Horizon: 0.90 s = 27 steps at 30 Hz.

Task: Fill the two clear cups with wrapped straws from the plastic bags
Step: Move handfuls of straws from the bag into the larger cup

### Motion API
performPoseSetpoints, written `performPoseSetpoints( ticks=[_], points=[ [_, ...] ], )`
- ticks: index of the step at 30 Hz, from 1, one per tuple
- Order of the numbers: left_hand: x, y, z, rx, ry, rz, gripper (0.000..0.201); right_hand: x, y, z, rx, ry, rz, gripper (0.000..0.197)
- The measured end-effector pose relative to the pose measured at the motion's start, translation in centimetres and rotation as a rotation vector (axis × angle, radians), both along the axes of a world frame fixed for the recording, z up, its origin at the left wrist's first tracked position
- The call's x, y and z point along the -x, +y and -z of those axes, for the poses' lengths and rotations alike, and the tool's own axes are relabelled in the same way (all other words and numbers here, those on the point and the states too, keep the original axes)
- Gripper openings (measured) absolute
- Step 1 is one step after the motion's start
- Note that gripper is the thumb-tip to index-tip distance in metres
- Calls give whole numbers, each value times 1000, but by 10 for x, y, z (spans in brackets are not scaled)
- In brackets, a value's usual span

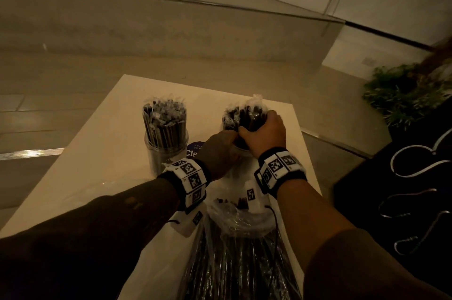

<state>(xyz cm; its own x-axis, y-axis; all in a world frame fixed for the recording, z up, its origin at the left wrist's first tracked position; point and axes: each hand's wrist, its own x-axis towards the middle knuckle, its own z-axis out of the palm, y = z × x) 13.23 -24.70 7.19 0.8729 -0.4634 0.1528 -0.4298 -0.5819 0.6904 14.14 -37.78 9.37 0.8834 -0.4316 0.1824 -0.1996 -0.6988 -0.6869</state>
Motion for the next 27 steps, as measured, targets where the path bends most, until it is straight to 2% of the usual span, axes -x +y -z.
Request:
performPoseSetpoints(
  ticks=[3,6,8,11,14,16,18,20,22,23,25,27],
  points=[
    [-1,2,2,-22,-34,7,34,3,-2,-18,18,-182,-25,84],
    [-1,2,7,-38,-28,-9,36,-4,3,-29,202,-265,-134,80],
    [1,1,6,-33,-32,-7,35,-14,8,-25,309,-186,-225,69],
    [4,-1,0,-34,-79,11,31,-26,9,-4,426,88,-325,55],
    [3,-1,-1,-45,-136,34,27,-30,4,10,366,267,-338,53],
    [1,0,2,-58,-142,38,26,-27,4,7,310,259,-350,53],
    [-3,3,8,-32,-133,15,24,-16,6,-4,232,151,-320,55],
    [-4,7,18,46,-158,-7,23,1,6,-14,170,-52,-228,53],
    [-1,11,28,134,-212,-102,24,23,8,-21,140,-237,-141,29],
    [2,14,32,171,-211,-195,26,35,8,-20,112,-232,-136,16],
    [7,22,39,220,-186,-385,35,54,7,-9,68,-119,-176,23],
    [12,28,48,214,-207,-439,39,69,6,9,53,40,-196,29]
  ],
)
